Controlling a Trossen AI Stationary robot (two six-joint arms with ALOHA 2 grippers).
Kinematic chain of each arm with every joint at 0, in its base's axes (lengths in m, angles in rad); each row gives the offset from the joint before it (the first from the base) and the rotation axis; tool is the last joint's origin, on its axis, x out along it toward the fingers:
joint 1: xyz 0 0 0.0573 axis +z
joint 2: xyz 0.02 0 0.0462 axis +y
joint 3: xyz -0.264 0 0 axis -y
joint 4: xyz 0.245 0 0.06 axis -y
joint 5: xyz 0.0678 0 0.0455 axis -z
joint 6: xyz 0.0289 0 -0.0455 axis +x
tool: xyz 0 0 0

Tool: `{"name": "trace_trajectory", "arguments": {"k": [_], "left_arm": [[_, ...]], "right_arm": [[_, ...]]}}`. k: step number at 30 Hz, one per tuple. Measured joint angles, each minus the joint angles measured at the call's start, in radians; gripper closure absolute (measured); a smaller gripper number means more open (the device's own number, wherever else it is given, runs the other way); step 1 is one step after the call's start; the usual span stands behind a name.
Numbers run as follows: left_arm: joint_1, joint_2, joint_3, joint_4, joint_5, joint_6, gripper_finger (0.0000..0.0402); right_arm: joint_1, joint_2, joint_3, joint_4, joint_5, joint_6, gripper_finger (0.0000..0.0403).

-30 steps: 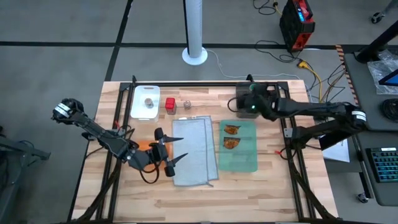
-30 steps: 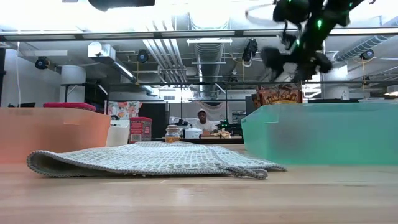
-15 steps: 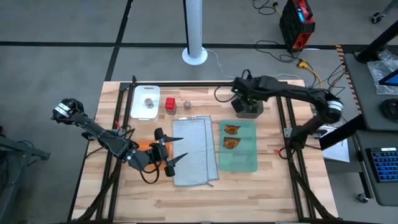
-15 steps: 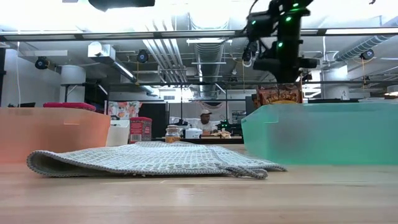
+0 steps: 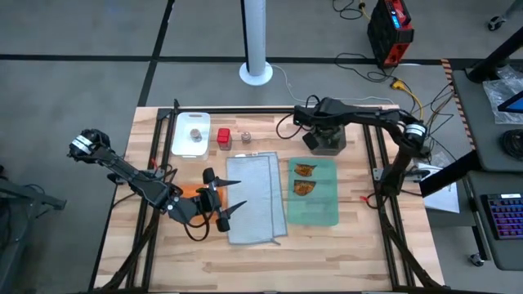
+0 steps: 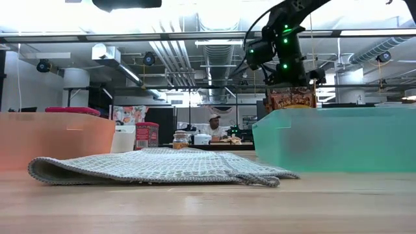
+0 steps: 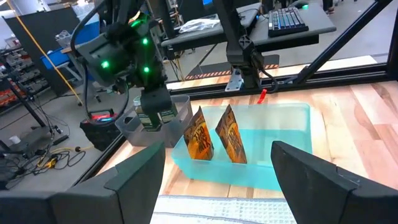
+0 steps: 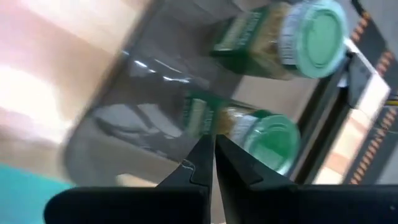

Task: Sort spices by type
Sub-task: Put the green seasoning bottle into the black bin, then put the red seasoning can into the orange bin

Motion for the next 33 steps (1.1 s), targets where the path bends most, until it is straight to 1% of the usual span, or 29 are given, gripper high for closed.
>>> {"name": "trace_trajectory", "arguments": {"k": [3, 10, 14, 19, 22, 25, 28, 31, 33], "left_arm": [[0.0, 0.0, 0.0, 0.0, 0.0, 0.0, 0.0125], [0.0, 0.0, 0.0, -0.008, 0.0, 0.0, 0.0125], [0.0, 0.0, 0.0, -0.008, 0.0, 0.0, 0.0125], [0.0, 0.0, 0.0, -0.015, 0.0, 0.0, 0.0125], [0.0, 0.0, 0.0, -0.016, 0.0, 0.0, 0.0125], [0.0, 0.0, 0.0, -0.016, 0.0, -0.004, 0.0125], [0.0, 0.0, 0.0, -0.034, 0.001, -0.044, 0.0125], [0.0, 0.0, 0.024, -0.128, 0.014, -0.135, 0.0125], [0.001, -0.001, 0.07, -0.266, 0.061, -0.244, 0.0125]], "right_arm": [[-0.017, 0.002, 0.0, -0.024, 0.044, 0.003, 0.0394], [-0.038, -0.023, 0.0, -0.011, 0.066, -0.006, 0.0394], [-0.038, -0.031, 0.003, -0.009, 0.076, -0.009, 0.0394], [-0.01, -0.079, 0.013, -0.008, 0.13, 0.009, 0.0394], [0.032, -0.131, 0.018, 0.03, 0.145, 0.017, 0.0394], [0.103, -0.198, -0.005, 0.151, 0.146, -0.006, 0.0394], [0.189, -0.259, -0.042, 0.28, 0.145, -0.026, 0.0394], [0.278, -0.307, -0.087, 0.372, 0.145, -0.026, 0.0394], [0.34, -0.323, -0.114, 0.416, 0.147, -0.027, 0.0394]]}}
